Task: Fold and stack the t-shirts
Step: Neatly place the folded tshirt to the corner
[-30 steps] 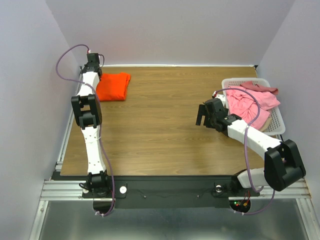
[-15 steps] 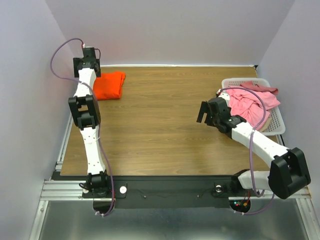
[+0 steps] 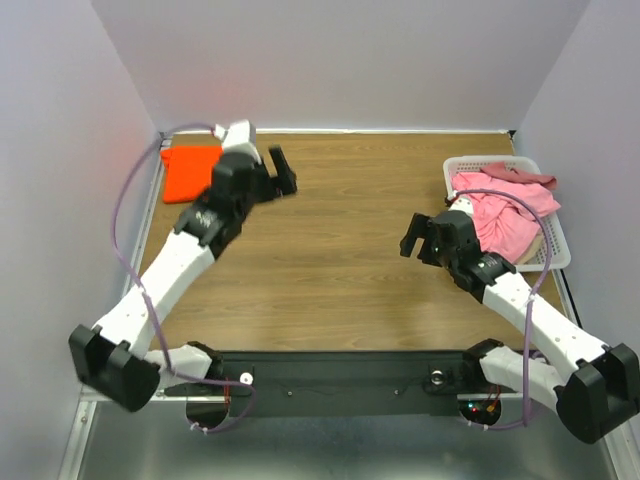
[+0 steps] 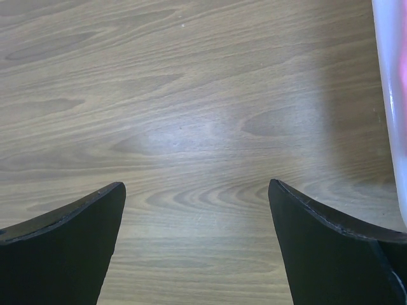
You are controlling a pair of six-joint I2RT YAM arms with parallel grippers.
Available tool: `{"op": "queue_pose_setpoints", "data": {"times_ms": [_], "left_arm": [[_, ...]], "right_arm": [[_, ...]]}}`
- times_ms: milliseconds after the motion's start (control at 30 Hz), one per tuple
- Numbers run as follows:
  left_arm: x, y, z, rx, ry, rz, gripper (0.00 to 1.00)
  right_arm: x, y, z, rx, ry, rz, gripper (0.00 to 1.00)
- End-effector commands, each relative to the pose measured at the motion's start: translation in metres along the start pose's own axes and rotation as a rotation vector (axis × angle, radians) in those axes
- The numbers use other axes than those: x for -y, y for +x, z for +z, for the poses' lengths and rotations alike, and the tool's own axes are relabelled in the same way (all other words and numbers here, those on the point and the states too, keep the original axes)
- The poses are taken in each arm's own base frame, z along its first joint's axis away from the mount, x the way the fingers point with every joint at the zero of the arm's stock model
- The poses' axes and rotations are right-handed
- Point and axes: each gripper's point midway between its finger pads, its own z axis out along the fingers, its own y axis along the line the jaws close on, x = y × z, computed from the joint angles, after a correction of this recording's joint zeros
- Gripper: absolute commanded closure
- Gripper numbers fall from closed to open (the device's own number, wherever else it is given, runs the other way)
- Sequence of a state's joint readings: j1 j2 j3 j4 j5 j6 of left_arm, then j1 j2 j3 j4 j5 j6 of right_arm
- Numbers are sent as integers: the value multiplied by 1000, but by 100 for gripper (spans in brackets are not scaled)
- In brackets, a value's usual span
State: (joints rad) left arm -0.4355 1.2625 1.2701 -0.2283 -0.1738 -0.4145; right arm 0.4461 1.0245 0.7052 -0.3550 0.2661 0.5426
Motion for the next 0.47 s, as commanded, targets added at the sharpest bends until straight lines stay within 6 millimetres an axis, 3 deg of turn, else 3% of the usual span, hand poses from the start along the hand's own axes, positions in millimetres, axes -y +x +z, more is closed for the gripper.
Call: {"op": "queue_pose_setpoints", "data": {"times_ms": [0, 33, 67, 233, 433], "left_arm": [[-39, 91, -12, -111, -115, -163, 1], [-43, 96, -22, -110, -117, -182, 1], [-55, 119, -25, -149, -148, -179, 1], [-91, 155, -35, -214, -297, -172, 2], [-87, 141, -35, -180, -288, -166, 1]], "right_arm": [[-4, -3, -8, 25, -37, 22, 0], [-3, -1, -8, 21, -35, 39, 0], [-1, 1, -8, 22, -28, 48, 0], [4, 6, -7, 22, -12, 67, 0], [0, -7, -16, 68, -33, 86, 0]]}}
